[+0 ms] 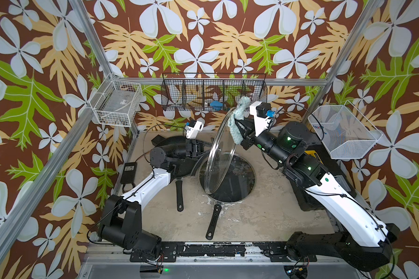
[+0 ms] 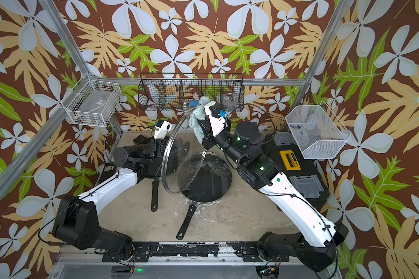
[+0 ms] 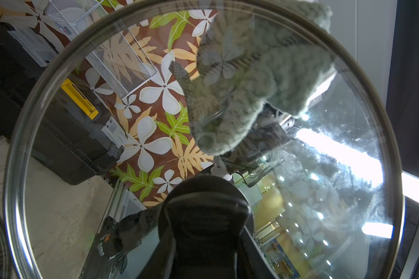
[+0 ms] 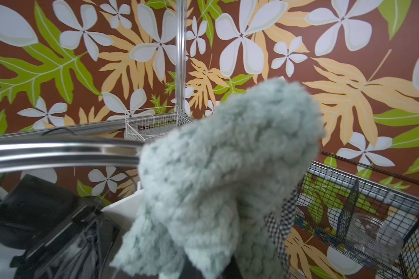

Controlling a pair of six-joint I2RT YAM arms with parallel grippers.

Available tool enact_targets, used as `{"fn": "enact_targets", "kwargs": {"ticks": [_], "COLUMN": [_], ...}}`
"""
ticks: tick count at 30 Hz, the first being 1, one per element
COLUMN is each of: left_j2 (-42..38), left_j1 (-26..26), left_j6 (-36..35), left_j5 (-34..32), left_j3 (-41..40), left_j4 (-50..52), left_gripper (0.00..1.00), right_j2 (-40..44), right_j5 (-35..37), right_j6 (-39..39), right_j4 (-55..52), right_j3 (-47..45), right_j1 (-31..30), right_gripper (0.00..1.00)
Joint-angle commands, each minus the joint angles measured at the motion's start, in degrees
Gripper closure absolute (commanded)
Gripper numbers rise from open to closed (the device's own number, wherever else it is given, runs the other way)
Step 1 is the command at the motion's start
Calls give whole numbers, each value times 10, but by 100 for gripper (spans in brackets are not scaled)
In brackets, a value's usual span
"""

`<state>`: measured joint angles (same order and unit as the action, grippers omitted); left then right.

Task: Wipe the pot lid with a cloth
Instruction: Wipe the pot lid.

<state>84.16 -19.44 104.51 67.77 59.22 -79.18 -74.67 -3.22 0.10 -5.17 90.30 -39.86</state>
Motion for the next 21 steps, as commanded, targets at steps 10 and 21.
{"fn": "enact_targets", "kwargs": {"ticks": [10, 21], "left_j2": [-14, -3], "left_j1": [1, 3], "left_j6": [4, 2], "left_j5": [-36, -55], "left_j3": [11, 15], "left_j4": [-43, -39], "left_gripper": [100, 100], "right_j2": [41, 111], "right_j5": [-67, -62], "right_j6": [81, 75], "right_j4": [-11, -36], "right_j3": [-159, -255], "right_j1": [38, -68], "right_gripper": [100, 100]}}
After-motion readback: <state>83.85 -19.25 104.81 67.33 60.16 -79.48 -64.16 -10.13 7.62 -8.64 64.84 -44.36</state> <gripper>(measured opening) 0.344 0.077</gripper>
